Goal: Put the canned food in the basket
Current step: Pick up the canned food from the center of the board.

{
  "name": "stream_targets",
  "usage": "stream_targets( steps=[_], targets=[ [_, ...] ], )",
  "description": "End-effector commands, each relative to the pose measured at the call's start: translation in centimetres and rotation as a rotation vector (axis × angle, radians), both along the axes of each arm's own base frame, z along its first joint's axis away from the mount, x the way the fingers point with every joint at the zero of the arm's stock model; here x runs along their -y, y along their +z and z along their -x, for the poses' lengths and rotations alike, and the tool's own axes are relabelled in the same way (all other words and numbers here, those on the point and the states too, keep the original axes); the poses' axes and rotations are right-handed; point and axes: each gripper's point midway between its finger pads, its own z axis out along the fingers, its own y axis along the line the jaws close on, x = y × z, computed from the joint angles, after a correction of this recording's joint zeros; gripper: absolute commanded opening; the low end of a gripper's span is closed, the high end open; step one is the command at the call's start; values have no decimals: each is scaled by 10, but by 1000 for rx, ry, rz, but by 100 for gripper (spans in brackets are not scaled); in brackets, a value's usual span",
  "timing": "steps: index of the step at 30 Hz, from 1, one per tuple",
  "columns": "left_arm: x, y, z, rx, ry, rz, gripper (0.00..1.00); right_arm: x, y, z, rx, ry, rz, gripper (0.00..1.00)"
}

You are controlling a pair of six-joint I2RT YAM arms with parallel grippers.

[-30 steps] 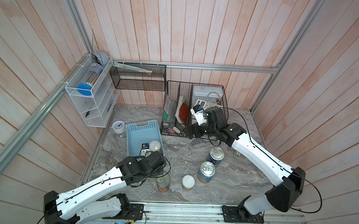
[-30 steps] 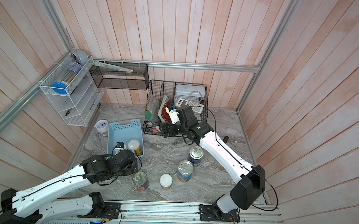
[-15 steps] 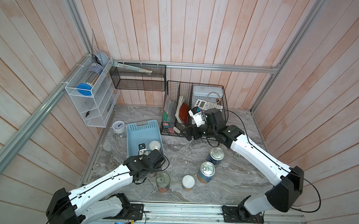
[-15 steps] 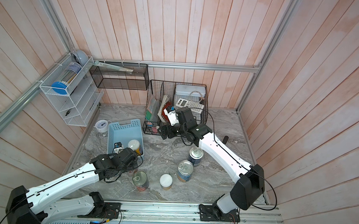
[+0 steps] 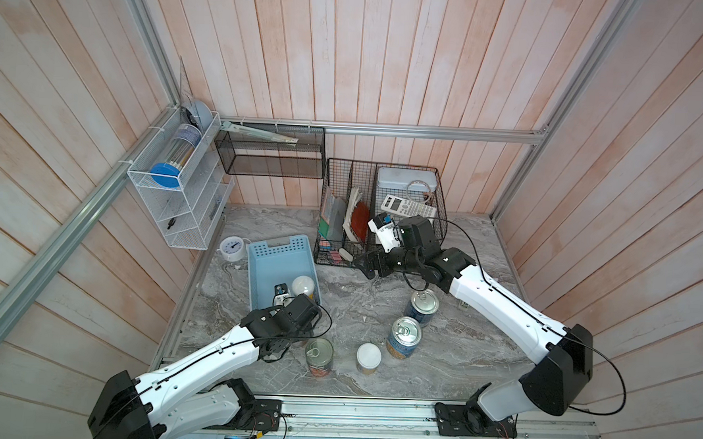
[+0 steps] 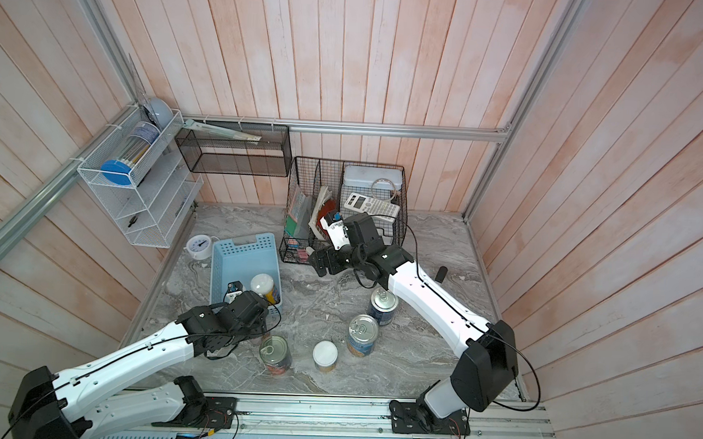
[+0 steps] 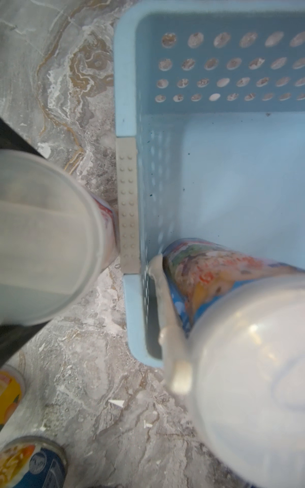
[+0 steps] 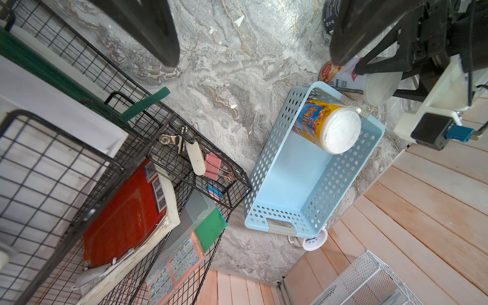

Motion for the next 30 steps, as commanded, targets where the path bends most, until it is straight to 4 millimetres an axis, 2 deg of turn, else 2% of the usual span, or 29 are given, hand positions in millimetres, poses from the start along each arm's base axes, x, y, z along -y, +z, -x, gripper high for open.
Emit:
stream_targets(
  steps=[1,5,9,11,14,16,19,22,24,28,30],
  targets=[
    [-5,4,6,3,9,21,63,-3,9,5,16,17,-25,96],
    [-6,30,14,17,5,61,59,-4,9,10,12,30,-16,96],
    [-18,72,25,55,6,64,59,-7,6,26,-7,88,-1,95],
    [-26,98,24,102,23,66,59,-16,0,45,-23,163,18,96],
    [-34,135,16,189,48,69,58,-36,-14,87,-39,310,81,95],
    [-41,149,7,215,59,24,58,-47,-26,117,-50,403,133,95],
    [-49,166,-10,250,63,-36,58,-55,-39,148,-86,473,166,96],
    [-61,169,-29,246,81,-42,58,-58,-51,175,-86,528,191,96],
    [-67,165,-42,244,89,-21,58,-59,-58,186,-77,544,205,96],
    [-82,142,-65,194,99,-27,58,-59,-78,202,-86,565,260,96],
    [-90,136,-77,204,117,-11,57,-59,-88,208,-107,579,286,96]
  ],
)
